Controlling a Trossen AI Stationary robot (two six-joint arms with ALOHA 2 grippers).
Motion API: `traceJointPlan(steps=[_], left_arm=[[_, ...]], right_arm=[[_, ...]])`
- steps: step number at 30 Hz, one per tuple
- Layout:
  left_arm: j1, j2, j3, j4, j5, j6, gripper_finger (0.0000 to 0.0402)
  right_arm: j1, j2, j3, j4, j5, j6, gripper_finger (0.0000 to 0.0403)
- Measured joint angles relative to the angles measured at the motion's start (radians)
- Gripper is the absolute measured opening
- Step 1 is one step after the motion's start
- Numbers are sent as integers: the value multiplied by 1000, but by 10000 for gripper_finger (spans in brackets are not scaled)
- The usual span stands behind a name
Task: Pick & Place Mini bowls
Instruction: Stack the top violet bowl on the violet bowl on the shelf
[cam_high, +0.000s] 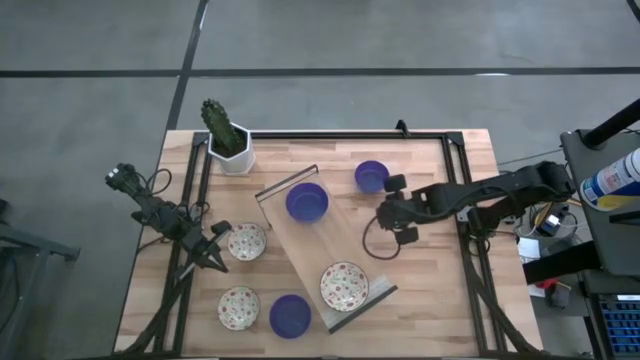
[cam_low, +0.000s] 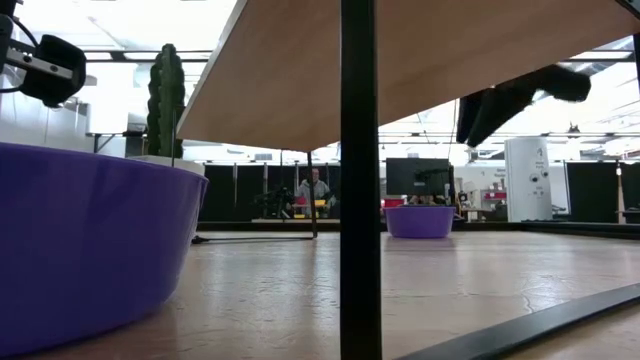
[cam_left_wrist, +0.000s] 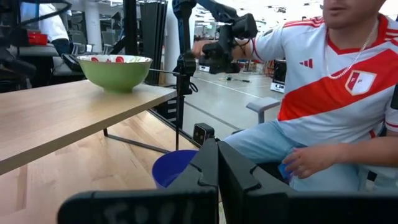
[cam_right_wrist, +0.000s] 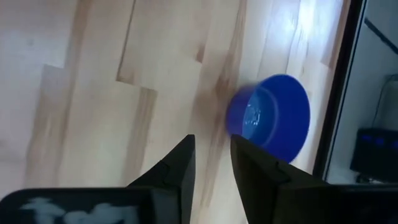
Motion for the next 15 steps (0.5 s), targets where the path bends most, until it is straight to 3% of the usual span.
traceJointPlan(steps=[15], left_arm=[[0,0,0,0,0,0,0]], right_arm=[[-148,3,-117,262,-34,-180,172]])
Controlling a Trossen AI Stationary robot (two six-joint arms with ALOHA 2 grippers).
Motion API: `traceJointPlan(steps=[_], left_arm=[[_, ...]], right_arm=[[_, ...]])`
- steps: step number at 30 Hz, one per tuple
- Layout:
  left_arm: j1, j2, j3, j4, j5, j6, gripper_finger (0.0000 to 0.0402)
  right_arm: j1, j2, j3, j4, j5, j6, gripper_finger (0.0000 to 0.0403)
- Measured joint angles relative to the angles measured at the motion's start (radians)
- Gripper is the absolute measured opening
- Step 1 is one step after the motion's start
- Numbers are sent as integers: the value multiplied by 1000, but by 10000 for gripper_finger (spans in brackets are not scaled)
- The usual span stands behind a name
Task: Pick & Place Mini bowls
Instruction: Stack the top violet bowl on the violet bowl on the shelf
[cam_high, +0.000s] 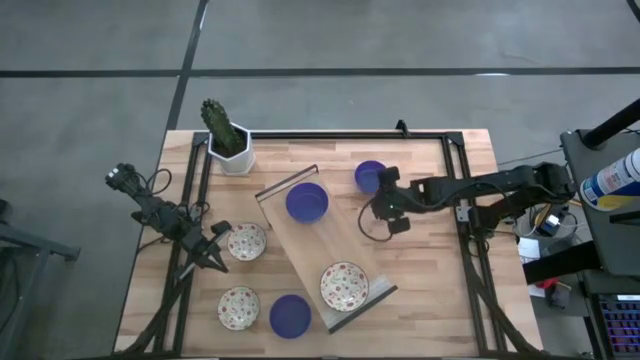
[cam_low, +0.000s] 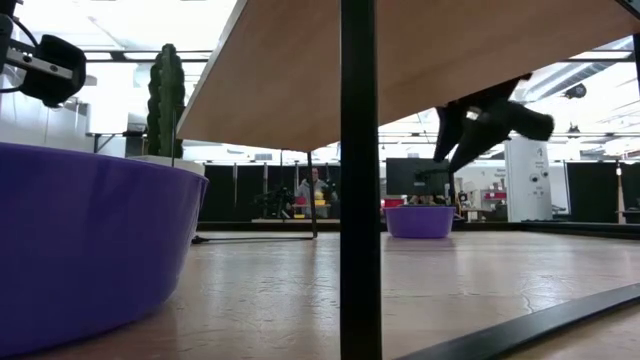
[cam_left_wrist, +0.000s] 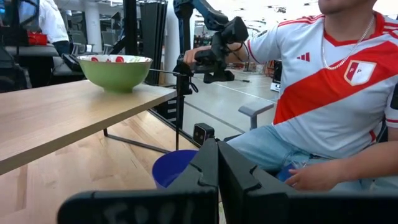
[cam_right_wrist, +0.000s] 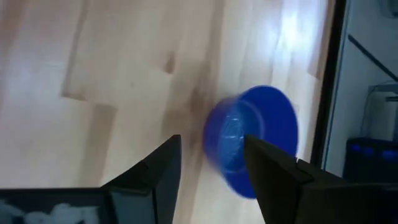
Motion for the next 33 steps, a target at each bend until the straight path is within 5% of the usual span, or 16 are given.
traceJointPlan(steps=[15,33], left_arm=[[0,0,0,0,0,0,0],[0,0,0,0,0,0,0]], right_arm=[[-239,1,-65,111,-194,-95,178],[-251,136,-77,193,-230,-117,173]])
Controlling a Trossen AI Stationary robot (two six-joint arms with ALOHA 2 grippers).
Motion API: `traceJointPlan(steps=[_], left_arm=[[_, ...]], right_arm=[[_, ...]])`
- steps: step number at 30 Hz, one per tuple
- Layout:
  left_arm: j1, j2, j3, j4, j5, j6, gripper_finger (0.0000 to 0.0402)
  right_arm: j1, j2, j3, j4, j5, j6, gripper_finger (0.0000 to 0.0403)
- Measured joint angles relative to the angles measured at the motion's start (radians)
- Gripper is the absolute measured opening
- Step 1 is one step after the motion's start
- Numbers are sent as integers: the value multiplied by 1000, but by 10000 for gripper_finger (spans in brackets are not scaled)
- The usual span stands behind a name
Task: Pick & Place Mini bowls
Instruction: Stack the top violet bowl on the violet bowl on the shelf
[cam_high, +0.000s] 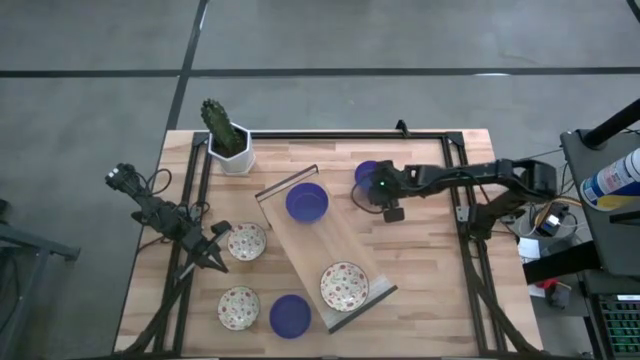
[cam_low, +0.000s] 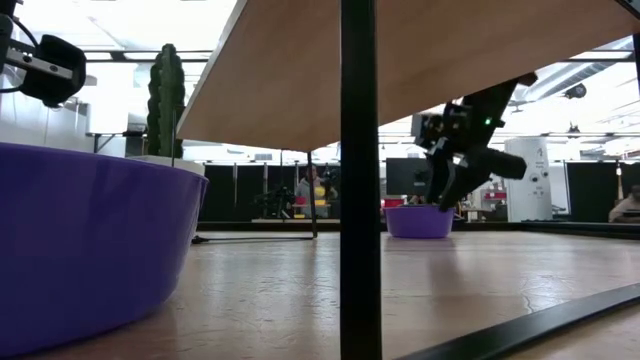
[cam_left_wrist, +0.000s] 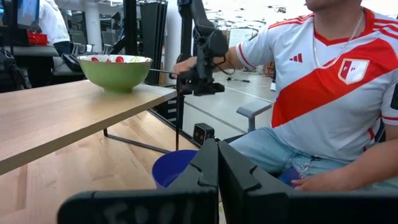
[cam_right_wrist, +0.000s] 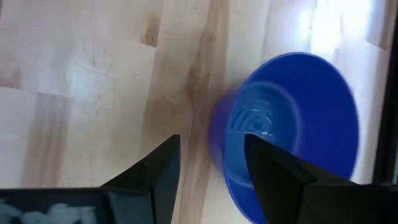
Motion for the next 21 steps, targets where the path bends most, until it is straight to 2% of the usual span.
traceJointPlan(steps=[4,8,12,21], left_arm=[[0,0,0,0,0,0,0],[0,0,0,0,0,0,0],[0,0,0,0,0,0,0],[0,0,0,0,0,0,0]], right_arm=[[-2,56,0,27,14,-22,166],[-5,93,0,29,95,-44,153],[-5,99,0,30,106,-50,129],[-9,48,1,-26,160,-48,18]])
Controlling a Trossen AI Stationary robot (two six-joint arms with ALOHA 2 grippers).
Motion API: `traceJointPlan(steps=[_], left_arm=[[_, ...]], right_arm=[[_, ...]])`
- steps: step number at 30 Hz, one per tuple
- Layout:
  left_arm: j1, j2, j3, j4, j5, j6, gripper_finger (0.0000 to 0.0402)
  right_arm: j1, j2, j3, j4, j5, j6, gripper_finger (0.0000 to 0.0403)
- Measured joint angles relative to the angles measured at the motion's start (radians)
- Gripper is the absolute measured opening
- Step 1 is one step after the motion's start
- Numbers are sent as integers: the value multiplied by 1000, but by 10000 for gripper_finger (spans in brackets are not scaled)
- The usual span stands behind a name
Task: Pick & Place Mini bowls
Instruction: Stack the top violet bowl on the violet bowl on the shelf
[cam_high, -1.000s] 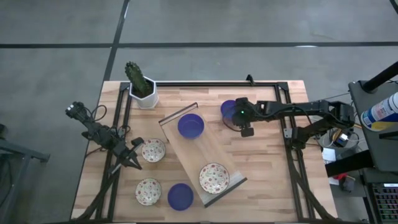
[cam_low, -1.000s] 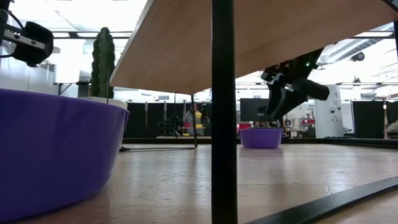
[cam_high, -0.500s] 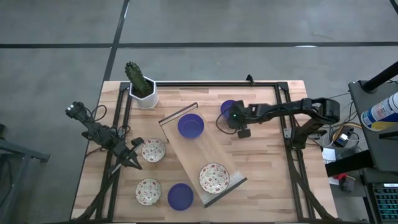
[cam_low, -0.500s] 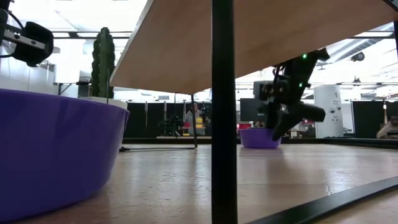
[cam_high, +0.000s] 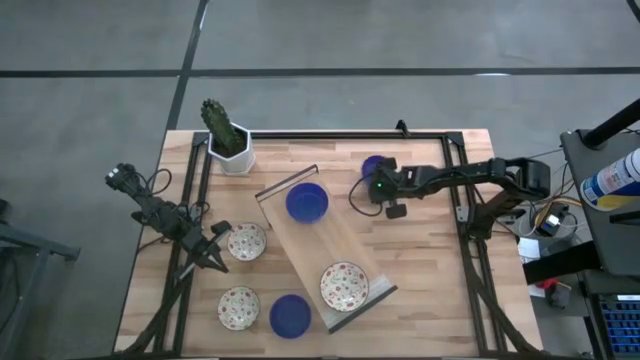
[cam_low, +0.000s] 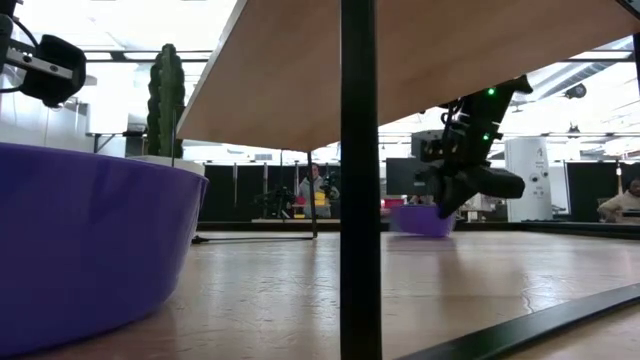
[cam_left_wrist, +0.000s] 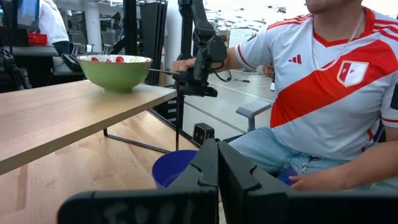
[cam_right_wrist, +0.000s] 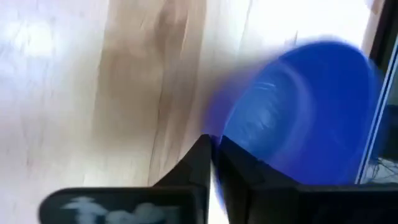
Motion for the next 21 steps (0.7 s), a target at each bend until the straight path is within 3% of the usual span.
traceJointPlan(steps=[5,12,17,21], left_arm=[[0,0,0,0,0,0,0],[0,0,0,0,0,0,0],[0,0,0,0,0,0,0],[0,0,0,0,0,0,0]], right_arm=[[0,-35,58,-150,28,38,10],[2,-103,243,-379,20,140,9],[25,-112,431,-528,-72,179,8],[95,-107,566,-545,-116,177,8]])
